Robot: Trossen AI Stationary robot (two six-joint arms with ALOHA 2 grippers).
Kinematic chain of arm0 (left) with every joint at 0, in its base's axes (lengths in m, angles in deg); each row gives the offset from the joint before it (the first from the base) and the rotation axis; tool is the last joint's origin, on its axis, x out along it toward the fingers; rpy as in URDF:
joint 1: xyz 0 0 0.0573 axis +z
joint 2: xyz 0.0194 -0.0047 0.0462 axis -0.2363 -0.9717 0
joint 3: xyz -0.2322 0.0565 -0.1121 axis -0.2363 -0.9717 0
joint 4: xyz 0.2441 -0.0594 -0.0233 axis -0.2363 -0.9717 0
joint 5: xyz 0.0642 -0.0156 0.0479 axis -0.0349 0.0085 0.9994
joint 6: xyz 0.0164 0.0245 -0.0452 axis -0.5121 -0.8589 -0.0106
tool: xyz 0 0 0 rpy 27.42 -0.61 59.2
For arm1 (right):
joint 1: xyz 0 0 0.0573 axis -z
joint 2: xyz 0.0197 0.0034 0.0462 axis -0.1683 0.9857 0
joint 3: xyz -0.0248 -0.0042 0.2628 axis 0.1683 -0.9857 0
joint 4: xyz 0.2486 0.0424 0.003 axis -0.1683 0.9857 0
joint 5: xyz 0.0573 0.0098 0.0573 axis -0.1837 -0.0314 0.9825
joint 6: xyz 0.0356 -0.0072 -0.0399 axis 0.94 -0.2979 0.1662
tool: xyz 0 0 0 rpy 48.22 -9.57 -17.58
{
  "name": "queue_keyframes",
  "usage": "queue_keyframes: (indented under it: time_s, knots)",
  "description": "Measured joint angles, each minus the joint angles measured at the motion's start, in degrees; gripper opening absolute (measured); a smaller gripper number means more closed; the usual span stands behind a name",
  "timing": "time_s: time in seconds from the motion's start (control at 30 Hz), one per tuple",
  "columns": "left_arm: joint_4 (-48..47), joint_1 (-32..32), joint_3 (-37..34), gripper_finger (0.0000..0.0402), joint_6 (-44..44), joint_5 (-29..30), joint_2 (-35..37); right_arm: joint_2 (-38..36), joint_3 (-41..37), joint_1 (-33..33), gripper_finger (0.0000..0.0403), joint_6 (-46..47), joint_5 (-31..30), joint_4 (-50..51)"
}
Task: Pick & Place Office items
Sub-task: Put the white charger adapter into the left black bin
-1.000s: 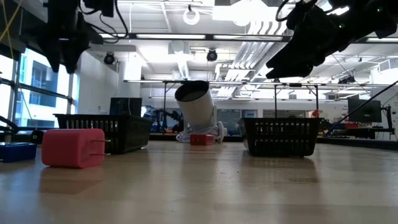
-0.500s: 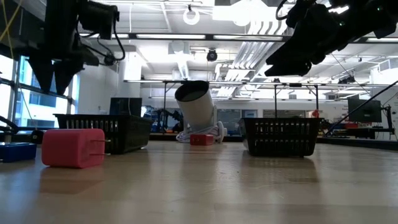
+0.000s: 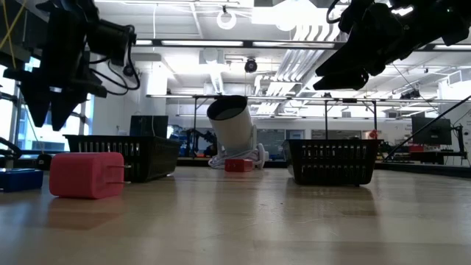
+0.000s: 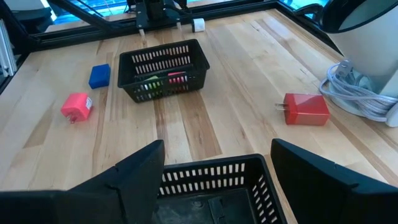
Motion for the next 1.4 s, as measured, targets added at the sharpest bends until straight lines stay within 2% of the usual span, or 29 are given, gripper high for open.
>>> queue_keyframes:
  time_s: [0.8,1.4]
  knots:
    - [12.23,7.15,-8.62,0.0186,-6.04,-0.93,-0.29,-0.02,0.00,0.00,0.0281,0.00,0.00,0.02]
    - [16.08,9.82,-8.84,0.0186,-9.88,-0.76,-9.66,-0.04,0.00,0.00,0.0281,0.33,0.13,0.07]
